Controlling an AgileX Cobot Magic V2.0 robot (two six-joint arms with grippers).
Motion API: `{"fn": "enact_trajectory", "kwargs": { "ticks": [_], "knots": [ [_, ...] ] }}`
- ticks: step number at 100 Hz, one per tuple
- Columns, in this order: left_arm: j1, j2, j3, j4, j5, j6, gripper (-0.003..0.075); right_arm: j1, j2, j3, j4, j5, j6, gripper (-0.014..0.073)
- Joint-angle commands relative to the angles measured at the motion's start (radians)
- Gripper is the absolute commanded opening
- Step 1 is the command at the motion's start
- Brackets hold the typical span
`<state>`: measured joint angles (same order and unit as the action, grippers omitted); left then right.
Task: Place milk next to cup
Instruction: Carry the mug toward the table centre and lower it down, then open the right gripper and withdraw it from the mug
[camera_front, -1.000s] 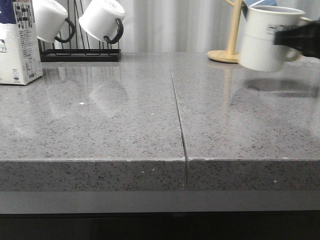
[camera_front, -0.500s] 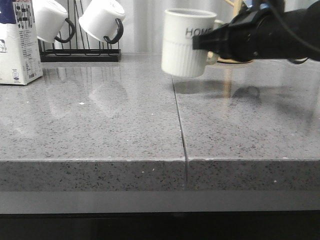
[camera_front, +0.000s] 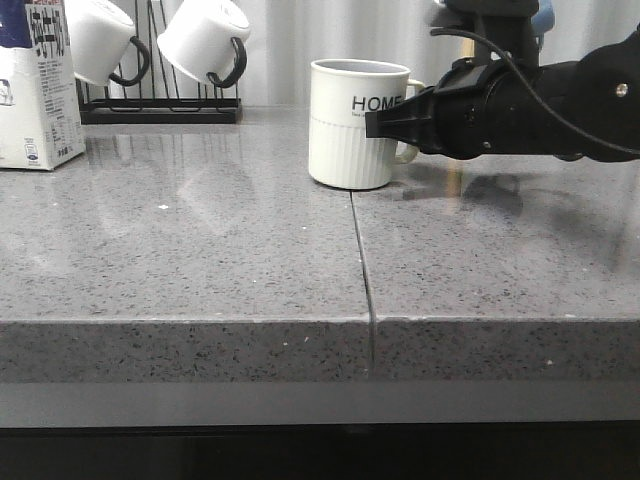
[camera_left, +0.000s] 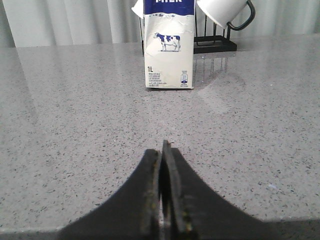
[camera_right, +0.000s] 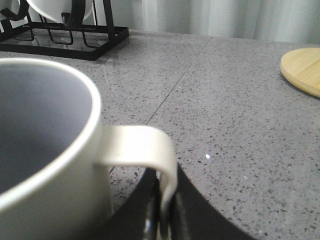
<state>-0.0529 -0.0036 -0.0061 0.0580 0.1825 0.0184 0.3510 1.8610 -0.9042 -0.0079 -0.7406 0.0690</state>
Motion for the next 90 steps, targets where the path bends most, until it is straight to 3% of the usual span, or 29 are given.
{"fn": "enact_trajectory", "kwargs": {
  "ticks": [1, 9, 42, 70, 90],
  "knots": [
    [0.003, -0.03, 0.046, -0.008, -0.075, 0.001, -0.002, -0.001, -0.042, -0.027, -0.005, -0.085, 0.0, 0.0173],
    [0.003, -0.03, 0.046, -0.008, -0.075, 0.001, -0.002, -0.001, -0.042, -0.027, -0.005, -0.085, 0.0, 0.0229],
    [0.003, -0.03, 0.046, -0.008, -0.075, 0.001, -0.002, -0.001, -0.093, 0.003, -0.005, -0.081, 0.0, 0.0225],
    [0.003, -0.03, 0.046, -0.008, -0.075, 0.001, -0.002, -0.001, -0.27, 0.201, -0.005, -0.089, 0.0, 0.0223],
    [0.003, -0.03, 0.046, -0.008, -0.075, 0.001, -0.002, -0.001, -0.47, 0.373, -0.005, -0.069, 0.0, 0.0104]
  ]
}}
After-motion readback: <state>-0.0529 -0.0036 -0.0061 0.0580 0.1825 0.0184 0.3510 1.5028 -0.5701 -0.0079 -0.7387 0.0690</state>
